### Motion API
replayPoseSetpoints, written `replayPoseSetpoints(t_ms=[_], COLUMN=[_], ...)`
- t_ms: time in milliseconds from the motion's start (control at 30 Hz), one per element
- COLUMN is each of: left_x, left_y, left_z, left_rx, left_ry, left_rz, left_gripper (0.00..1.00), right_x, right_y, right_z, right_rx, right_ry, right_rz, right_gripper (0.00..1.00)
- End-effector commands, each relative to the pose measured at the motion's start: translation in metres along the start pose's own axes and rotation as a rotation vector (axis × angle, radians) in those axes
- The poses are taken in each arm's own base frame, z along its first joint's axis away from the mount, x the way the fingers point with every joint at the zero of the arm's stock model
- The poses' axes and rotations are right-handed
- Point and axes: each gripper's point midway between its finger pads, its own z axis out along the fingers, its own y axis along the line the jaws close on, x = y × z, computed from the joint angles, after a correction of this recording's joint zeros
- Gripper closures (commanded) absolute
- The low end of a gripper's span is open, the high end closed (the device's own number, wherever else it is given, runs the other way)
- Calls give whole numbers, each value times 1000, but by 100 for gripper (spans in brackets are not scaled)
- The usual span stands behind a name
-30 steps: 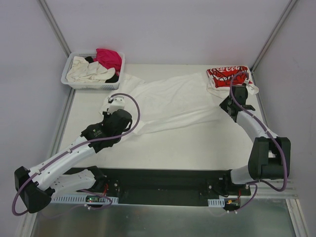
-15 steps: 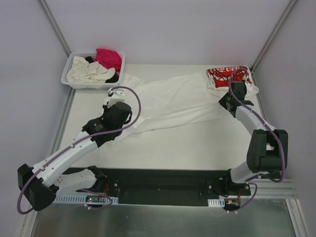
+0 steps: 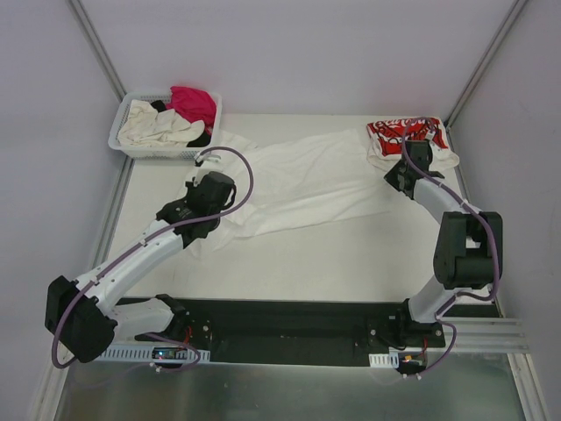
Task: Fold and stack the t-shirts
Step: Fold the flattened tshirt in 1/3 of the way
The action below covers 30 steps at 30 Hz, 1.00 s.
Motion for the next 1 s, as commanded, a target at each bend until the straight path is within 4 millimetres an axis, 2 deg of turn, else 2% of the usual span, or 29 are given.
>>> replayPoseSetpoints(t_ms=[0, 133, 433, 700, 967], left_x=[-9, -6, -6, -16, -9], left_y=[-4, -8, -14, -15, -19], left_z=[9, 20, 45, 64, 88], left_rx=[18, 18, 13, 8, 13], left_ry=[4, 36, 91, 113, 174], left_rz=[-24, -12, 8, 15, 18], left_gripper=[100, 100, 100, 100, 100], right_x=[-23, -27, -22, -20, -21], right_y=[16, 20, 22, 25, 25], right_z=[7, 12, 31, 51, 65], right_rx=[-32, -34, -25, -14, 0], right_ry=[-48, -51, -20, 9, 26], right_rz=[28, 29, 25, 16, 7], right_gripper=[99, 99, 99, 99, 99])
